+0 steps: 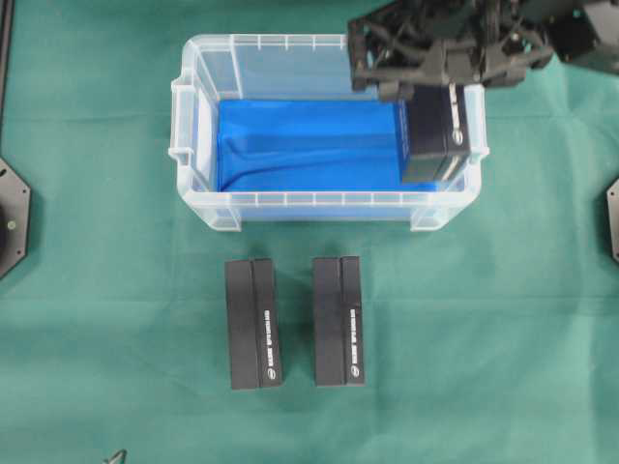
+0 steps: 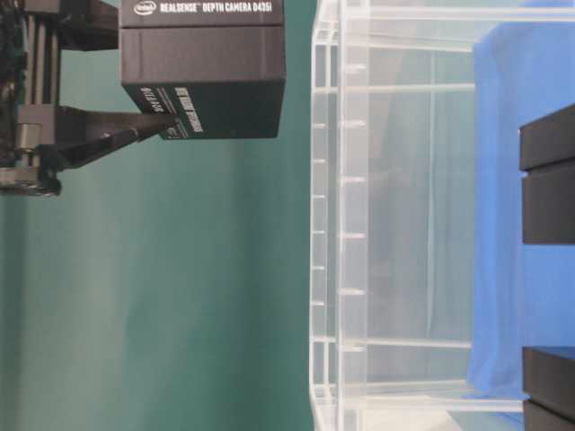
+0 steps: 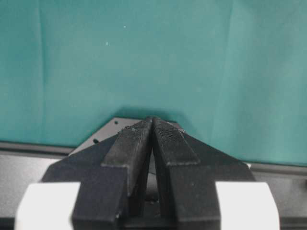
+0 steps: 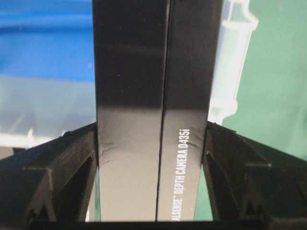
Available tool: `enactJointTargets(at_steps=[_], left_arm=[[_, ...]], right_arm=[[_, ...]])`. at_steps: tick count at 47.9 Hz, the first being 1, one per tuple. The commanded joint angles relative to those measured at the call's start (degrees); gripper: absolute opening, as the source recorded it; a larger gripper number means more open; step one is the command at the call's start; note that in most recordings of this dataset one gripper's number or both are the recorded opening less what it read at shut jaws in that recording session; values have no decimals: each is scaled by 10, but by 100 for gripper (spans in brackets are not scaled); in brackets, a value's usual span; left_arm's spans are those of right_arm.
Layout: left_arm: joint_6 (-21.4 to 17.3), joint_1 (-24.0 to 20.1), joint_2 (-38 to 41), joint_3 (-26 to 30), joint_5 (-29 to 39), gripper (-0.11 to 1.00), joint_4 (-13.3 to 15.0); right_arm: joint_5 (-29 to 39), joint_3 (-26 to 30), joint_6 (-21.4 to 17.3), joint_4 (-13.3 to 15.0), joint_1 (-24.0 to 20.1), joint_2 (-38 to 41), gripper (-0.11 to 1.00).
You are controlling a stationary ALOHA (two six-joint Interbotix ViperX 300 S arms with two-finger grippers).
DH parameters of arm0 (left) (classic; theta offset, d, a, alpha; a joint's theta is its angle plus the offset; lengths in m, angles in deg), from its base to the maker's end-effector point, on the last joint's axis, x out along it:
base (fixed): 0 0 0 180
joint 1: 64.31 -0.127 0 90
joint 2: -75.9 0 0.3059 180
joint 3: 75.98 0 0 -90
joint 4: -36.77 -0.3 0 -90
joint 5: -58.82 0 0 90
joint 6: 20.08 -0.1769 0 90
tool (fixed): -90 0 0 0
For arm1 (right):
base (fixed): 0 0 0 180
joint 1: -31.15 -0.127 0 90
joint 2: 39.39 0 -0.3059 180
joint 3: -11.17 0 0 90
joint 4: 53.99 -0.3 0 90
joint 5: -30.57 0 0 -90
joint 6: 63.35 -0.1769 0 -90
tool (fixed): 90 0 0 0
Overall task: Take the box out of the case with the right arm.
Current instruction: 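Carry the box forward to the right of the other two boxes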
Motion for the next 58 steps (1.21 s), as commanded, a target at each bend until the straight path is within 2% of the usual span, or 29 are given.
enactJointTargets(at_steps=[1,30,39,44,58], left_arm=[[-1,1,3,6,-1,0,-2],[0,1,3,5,-2,0,-2],[0,1,2,6,0,0,-1],[0,1,3,6,0,0,-2],[0,1,2,6,0,0,-2]], right_arm=[[3,15,-15,2,-26,-26,65],[31,15,-225,-1,-229,-24,65],[28,16,-289,-2,-276,-22,65],[26,16,-302,-2,-287,-21,65],[29,11,-301,1,-287,-21,65]])
